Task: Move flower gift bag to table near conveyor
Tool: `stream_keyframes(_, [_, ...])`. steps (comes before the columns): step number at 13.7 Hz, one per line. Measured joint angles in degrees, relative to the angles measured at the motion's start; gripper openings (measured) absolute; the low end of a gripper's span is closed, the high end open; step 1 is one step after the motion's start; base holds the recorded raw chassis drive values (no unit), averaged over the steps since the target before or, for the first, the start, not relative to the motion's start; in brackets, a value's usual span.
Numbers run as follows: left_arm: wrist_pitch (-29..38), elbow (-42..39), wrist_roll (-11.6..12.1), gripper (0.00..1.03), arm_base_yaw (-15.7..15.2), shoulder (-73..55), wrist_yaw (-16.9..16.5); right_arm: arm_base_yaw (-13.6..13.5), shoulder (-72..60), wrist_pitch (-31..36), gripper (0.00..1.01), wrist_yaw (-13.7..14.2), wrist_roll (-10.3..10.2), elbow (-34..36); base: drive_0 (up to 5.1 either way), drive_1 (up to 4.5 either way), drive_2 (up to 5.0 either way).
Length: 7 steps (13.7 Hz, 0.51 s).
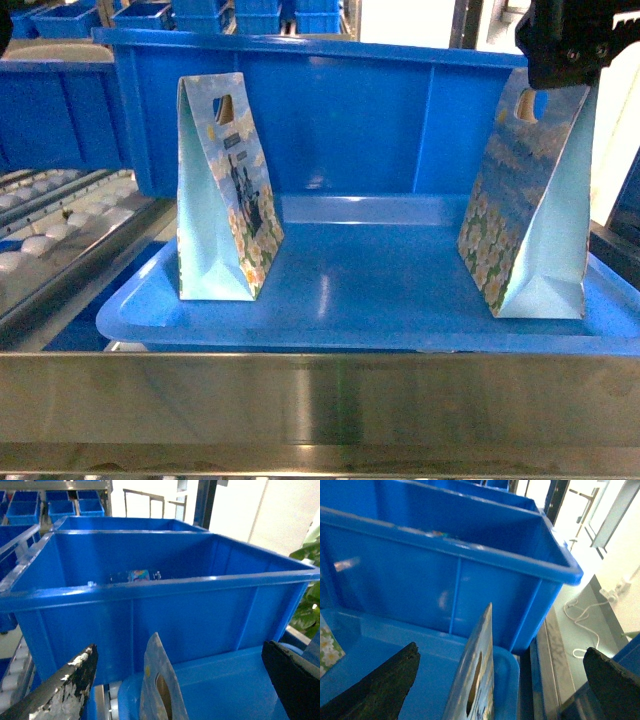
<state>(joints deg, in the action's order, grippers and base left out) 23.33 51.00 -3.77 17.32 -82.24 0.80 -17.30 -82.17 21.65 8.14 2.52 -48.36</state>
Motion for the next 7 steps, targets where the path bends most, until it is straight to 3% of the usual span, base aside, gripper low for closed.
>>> stream_keyframes(3, [-0.13, 0.0, -0.5, 0.98, 0.04, -0.52, 0.7, -0.02, -1.05, -1.42, 0.98, 0.87, -1.46, 0.87, 0.0, 0.0, 0.0])
stream_keyframes(7, [-0.15, 0.0, -0.57, 0.98, 0.04, -0.55, 0.7, 0.07, -2.97, -2.34, 0.98, 1.55, -1.46, 1.29, 0.0, 0.0, 0.0])
